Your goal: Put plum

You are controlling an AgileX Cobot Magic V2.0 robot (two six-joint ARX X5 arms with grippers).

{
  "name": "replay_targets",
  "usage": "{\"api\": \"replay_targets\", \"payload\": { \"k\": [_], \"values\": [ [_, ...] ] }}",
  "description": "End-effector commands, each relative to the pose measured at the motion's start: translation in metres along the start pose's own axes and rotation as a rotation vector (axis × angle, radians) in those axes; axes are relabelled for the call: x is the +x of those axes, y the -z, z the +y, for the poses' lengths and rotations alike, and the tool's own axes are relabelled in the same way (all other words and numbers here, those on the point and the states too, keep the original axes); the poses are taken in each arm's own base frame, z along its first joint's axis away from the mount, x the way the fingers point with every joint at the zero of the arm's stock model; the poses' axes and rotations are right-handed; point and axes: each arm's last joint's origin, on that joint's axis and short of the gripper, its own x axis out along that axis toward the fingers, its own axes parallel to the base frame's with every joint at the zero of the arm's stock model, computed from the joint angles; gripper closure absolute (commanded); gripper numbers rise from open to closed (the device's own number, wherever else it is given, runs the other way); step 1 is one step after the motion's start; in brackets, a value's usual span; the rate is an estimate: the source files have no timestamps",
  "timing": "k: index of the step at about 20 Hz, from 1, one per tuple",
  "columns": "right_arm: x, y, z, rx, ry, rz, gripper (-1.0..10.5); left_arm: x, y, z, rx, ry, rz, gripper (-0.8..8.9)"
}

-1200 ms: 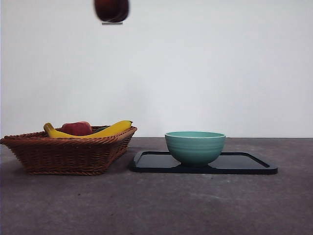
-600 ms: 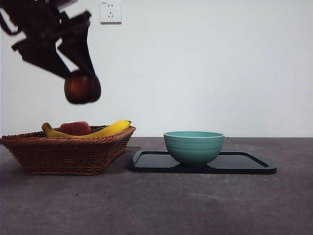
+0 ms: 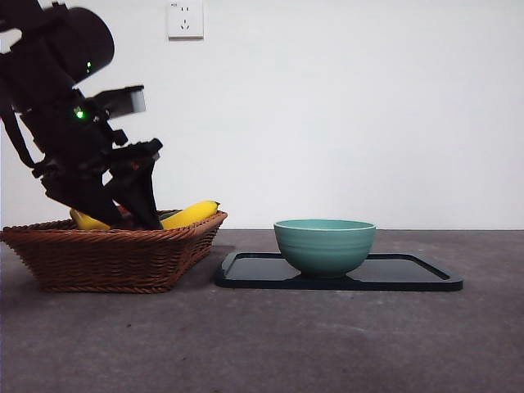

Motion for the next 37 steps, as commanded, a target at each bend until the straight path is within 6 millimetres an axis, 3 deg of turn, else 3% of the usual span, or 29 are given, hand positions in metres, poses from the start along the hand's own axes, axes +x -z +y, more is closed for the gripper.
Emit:
{"api": "replay_targets", "payload": {
  "k": [1, 3, 6, 10, 14, 18, 23, 27, 31, 37],
  "values": [
    [-0.001, -0.003, 0.002, -0.007, -0.008, -0.013, 7.4, 0.009, -0.001, 0.000, 0.007, 0.001, 0.004, 5.63],
    [-0.001, -0.003, 0.002, -0.007, -0.008, -0.013, 7.4, 0.010, 0.001, 0.000, 0.001, 0.002, 0.013, 5.52],
    [-0.001, -0.003, 0.002, -0.007, -0.008, -0.013, 7.4, 0.009, -0.002, -0.001, -0.014, 0.002, -0.005, 4.05],
    [-0.001, -0.003, 0.002, -0.007, -0.008, -0.013, 7.4, -0.006, -0.010, -0.002, -0.016, -0.003, -0.058, 4.01],
    [-0.001, -0.003, 0.002, -0.007, -0.008, -0.013, 7.4, -0.043, -0.024, -0.006, -0.015, -0.012, -0.169, 4.05],
    [-0.001, -0.003, 0.002, -0.007, -0.008, -0.013, 7.4, -0.092, -0.029, -0.015, -0.002, 0.057, -0.264, 4.08],
    [-0.001, -0.006, 0.002, -0.019, -0.014, -0.045, 7.4, -0.150, -0.015, -0.032, 0.011, 0.262, -0.295, 4.09],
    [-0.001, -0.008, 0.003, -0.017, -0.017, -0.059, 7.4, -0.179, 0.006, -0.042, 0.014, 0.395, -0.221, 4.10],
    [-0.001, -0.008, 0.003, 0.001, -0.017, -0.059, 7.4, -0.190, 0.025, -0.048, 0.042, 0.499, -0.123, 4.13],
    [-0.001, -0.008, 0.003, 0.012, -0.018, -0.059, 7.4, -0.190, 0.028, -0.048, 0.049, 0.501, -0.095, 4.13]
  ]
}}
